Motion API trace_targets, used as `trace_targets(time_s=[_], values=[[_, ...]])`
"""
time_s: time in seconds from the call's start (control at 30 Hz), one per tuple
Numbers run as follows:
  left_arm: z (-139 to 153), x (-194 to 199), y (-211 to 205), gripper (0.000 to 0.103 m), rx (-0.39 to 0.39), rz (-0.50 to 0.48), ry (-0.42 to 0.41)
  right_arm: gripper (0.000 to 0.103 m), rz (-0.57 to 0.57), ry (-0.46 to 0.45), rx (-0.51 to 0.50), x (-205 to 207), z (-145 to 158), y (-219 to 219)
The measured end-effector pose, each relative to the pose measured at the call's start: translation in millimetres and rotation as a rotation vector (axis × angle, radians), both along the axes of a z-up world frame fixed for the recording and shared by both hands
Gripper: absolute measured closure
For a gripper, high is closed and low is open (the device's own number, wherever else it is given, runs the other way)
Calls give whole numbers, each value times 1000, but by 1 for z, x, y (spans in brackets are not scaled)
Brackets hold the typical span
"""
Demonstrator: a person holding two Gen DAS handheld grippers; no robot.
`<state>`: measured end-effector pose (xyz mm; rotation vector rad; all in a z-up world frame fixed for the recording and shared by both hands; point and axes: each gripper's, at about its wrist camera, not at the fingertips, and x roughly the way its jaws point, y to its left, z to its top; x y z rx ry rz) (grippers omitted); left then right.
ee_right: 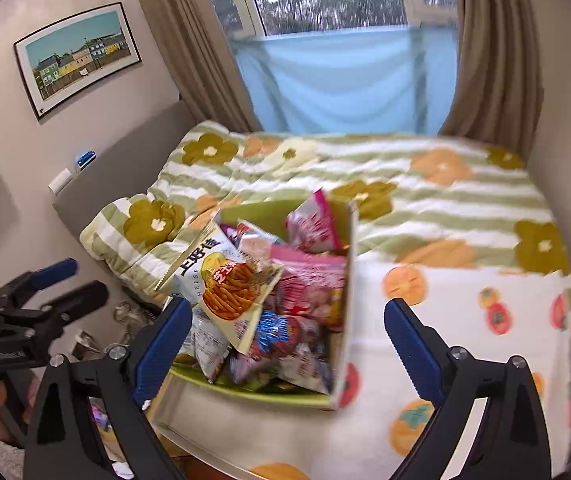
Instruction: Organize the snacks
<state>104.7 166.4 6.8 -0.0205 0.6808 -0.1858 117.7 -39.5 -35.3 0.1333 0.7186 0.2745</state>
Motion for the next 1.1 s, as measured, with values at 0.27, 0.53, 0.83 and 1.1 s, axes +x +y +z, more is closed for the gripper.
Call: trace_targets(time_s=[0.27,0.53,0.83,1.1], values=[[26,-82,-38,0,24,10,-121,7,-136,-110,-89,-88,33,-45],[24,-135,-76,0,89,-22,-185,0,-273,-158,-173,-148,33,-75],[24,-154,-93,0,82,-33,-195,0,-320,-184,-175,-178,28,-92],[25,-158,-95,0,73,-29,-195,0,-325,-195,-168,-183,27,-96]])
